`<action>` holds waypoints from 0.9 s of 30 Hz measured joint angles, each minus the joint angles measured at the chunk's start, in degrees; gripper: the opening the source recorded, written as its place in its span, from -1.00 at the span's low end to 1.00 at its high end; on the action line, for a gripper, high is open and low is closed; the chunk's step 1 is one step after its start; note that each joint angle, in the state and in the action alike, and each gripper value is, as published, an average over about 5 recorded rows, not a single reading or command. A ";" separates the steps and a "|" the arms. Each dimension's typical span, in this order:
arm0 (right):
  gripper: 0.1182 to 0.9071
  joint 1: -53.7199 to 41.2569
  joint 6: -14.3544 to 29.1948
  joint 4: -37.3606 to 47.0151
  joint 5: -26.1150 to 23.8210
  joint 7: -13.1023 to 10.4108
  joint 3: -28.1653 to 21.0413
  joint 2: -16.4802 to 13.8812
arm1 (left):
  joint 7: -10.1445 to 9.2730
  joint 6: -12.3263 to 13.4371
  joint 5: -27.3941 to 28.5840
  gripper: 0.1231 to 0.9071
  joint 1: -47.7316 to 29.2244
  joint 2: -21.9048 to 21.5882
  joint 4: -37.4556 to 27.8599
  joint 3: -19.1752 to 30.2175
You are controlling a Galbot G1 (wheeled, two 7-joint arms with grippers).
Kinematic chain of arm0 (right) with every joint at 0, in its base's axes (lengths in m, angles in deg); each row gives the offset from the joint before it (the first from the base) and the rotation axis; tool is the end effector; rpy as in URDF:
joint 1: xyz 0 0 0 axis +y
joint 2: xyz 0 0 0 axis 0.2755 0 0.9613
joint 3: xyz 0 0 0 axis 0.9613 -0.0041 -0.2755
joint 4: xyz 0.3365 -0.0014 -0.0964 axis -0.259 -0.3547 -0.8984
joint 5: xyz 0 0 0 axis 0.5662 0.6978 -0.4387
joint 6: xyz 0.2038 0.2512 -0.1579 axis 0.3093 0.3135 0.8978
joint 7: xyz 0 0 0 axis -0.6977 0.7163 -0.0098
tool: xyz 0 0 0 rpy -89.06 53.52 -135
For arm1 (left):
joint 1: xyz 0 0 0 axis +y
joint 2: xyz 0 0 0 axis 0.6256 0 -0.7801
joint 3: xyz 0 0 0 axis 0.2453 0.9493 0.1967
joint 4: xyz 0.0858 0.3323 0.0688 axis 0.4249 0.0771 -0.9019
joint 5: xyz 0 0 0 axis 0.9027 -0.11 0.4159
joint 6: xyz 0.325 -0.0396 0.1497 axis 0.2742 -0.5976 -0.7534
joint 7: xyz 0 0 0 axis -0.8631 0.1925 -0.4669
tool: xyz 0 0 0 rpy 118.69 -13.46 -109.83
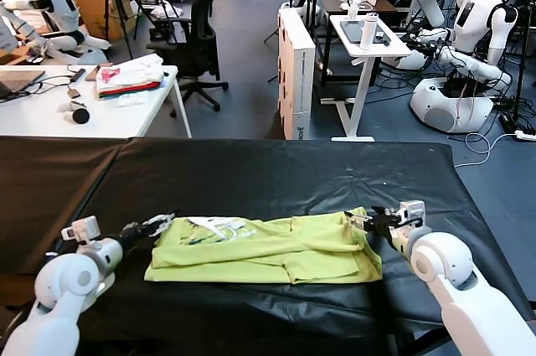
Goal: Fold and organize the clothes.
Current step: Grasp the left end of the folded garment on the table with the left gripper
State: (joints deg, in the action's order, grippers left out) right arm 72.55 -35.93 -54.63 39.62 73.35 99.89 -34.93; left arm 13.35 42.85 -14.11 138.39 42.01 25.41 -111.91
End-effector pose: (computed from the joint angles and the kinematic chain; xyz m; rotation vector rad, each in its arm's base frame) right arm 0.3507 -0.1004 -0.2484 0.2986 -2.4788 -0.0110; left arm 0.3067 0.1710 -0.2608 -0.1738 -2.4790 0.5022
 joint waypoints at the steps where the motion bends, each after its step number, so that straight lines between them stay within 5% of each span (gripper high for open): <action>1: 0.99 -0.23 0.00 0.32 -0.01 0.01 -0.13 0.16 | 0.00 -0.08 0.03 1.00 0.01 0.07 -0.03 0.08; 8: 0.80 -0.90 0.00 1.48 -0.10 0.03 -0.56 0.89 | 0.03 -0.22 0.71 0.99 0.07 0.63 -0.27 0.67; 14: 0.36 -0.56 0.04 1.60 -0.26 0.11 -0.51 0.98 | 0.03 -0.12 0.67 0.72 -0.16 0.94 -0.82 0.81; 22: -0.71 -0.35 0.07 1.85 -0.71 0.34 -0.49 1.45 | 0.03 -0.22 0.50 -0.43 0.29 1.03 0.03 0.82; 27: -0.87 0.20 0.08 1.63 -1.22 0.24 -0.22 1.68 | 0.01 0.10 0.68 -0.93 0.56 1.11 0.31 0.55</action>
State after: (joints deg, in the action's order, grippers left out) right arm 72.74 -35.86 -53.00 38.40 73.58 99.66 -33.25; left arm 13.36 42.95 -13.44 138.95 43.12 25.72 -111.36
